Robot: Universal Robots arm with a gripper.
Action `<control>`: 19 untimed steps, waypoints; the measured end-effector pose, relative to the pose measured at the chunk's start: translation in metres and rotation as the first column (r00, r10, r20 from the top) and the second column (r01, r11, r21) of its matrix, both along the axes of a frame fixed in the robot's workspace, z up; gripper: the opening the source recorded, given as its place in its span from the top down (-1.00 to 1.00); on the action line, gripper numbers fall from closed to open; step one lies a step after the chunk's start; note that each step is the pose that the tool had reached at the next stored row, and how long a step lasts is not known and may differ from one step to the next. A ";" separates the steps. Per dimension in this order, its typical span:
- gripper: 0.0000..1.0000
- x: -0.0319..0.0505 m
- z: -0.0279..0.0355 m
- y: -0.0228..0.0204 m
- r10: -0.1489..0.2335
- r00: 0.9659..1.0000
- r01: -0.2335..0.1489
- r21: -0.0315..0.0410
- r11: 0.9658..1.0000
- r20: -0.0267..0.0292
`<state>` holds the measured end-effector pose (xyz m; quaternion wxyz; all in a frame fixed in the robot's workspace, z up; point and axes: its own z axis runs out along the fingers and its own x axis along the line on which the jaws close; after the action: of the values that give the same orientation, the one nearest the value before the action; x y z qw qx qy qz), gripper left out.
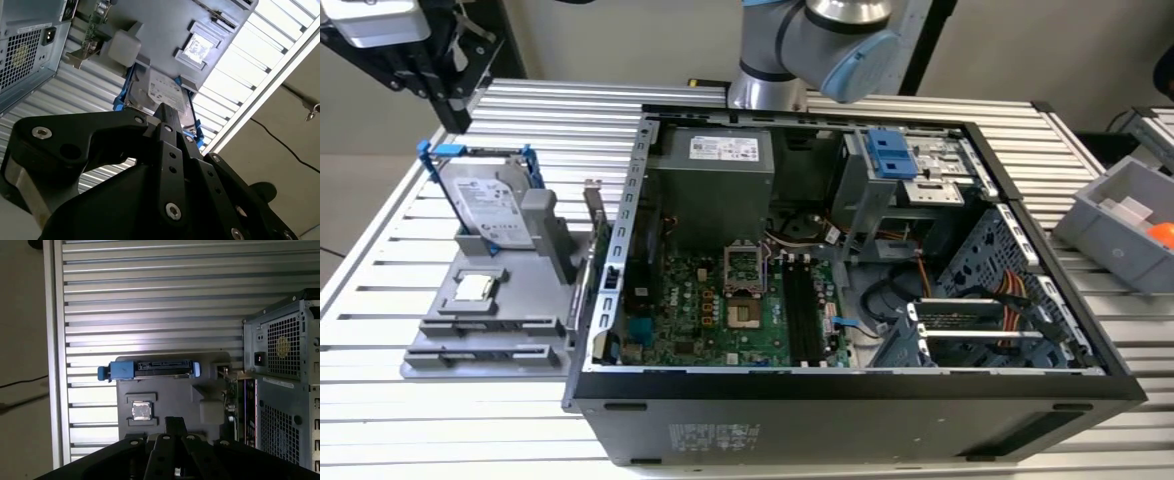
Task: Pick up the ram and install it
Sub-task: 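Reach for the ram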
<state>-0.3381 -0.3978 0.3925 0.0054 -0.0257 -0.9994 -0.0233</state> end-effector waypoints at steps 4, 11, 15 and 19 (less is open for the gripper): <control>1.00 0.0001 -0.0002 -0.0010 0.000 1.000 0.000 0.000 1.000 0.000; 1.00 -0.0004 -0.0002 -0.0039 0.001 1.000 -0.001 0.000 1.000 0.000; 1.00 -0.0011 -0.0003 -0.0067 0.007 1.000 -0.007 0.000 1.000 0.000; 1.00 -0.0016 -0.0003 -0.0101 0.013 1.000 -0.013 0.000 1.000 0.000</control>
<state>-0.3398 -0.4079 0.3921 0.0056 -0.0194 -0.9995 -0.0233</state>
